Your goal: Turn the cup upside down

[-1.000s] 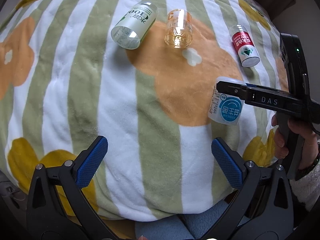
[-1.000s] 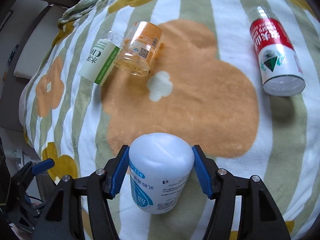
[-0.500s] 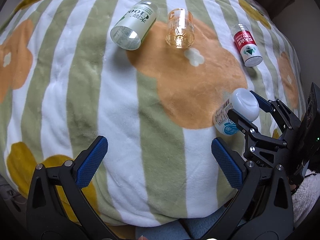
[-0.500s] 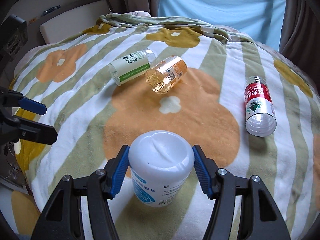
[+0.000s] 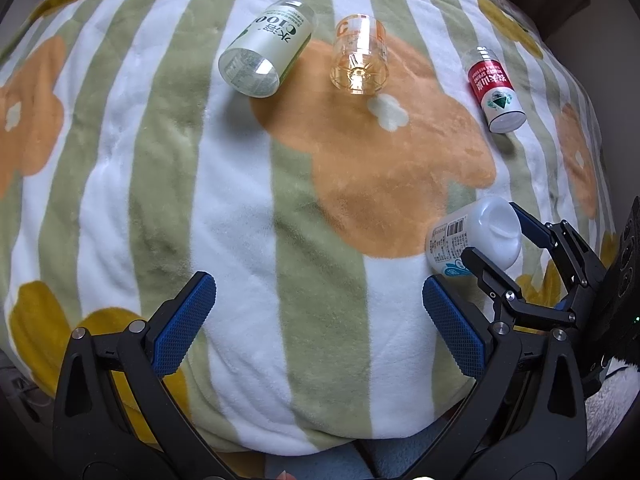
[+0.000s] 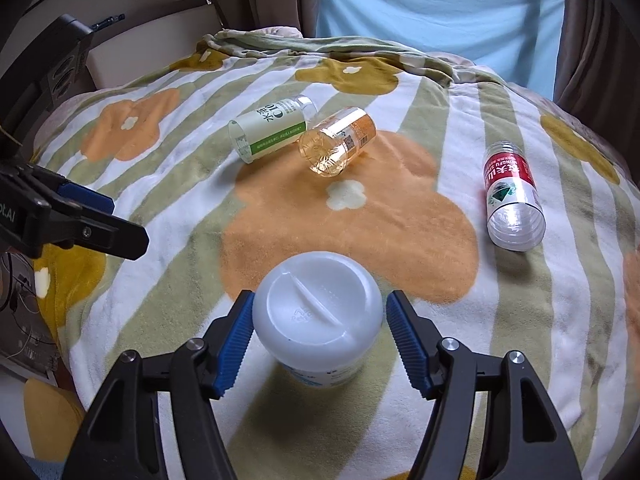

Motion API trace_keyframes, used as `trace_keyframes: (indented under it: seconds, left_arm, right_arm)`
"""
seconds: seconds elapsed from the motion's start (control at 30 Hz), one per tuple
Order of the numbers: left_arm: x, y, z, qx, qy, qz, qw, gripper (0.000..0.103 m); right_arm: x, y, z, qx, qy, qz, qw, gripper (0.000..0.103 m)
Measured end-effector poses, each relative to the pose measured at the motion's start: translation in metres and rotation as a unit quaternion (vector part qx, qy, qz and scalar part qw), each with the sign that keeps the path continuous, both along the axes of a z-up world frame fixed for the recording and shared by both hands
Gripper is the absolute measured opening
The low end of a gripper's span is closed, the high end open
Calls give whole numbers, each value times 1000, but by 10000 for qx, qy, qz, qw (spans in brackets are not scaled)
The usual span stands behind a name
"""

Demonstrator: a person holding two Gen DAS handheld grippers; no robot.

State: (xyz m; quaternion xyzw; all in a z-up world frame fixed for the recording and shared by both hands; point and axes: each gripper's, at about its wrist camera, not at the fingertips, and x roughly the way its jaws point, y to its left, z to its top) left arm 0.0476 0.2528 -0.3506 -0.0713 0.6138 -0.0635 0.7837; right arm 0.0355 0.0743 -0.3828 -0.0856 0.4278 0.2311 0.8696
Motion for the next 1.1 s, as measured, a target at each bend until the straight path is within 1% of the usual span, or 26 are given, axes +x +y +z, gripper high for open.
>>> trace_keyframes:
  seconds: [0.13,0.27,0.37,0.47,0.5,0.57,0.6,0.77,0.9,1.0,1.1]
  left_arm:
    - [-1,1,7,-7,-85,16,10000,103]
    - [-2,6,22,-8,-227,94,9997,103]
    - [-3,11,43,-16,-392,168,9991,103]
    - [-4,16,77,7,-620,230,9978,103]
    - [-4,17,91,14,-725,255,9970,103]
    - [-6,19,122,25,-971,291,9948,103]
    - [-6,20,138,45,-1105,299,9934,103]
    - [-14,20,217,222,-1792,279,9832,103]
    - [-27,18,271,338,-2356,257,9709,103]
    - [-39,15,302,426,-2769,282,9595,103]
    - [-48,10,318,544,-3024,299,9512,103]
  right_arm:
    - [-4,3,6,-179,-125,46,9998,63]
    - [-9,6,18,-208,-181,157,9995,63]
    - [-13,4,41,-106,-265,174,9994,63]
    - [-14,-5,74,93,-283,-132,9995,64]
    - [-14,-8,88,131,-307,-256,9991,68]
    - [-13,-13,117,102,-371,-475,9981,102]
    - [-15,-16,133,91,-469,-549,9974,103]
    - [-23,-29,213,56,-920,-988,9908,103]
    - [-28,-39,266,-6,-1106,-1457,9831,103]
    - [-31,-48,292,86,-1075,-1864,9765,103]
    - [-36,-51,306,14,-1170,-2086,9710,103]
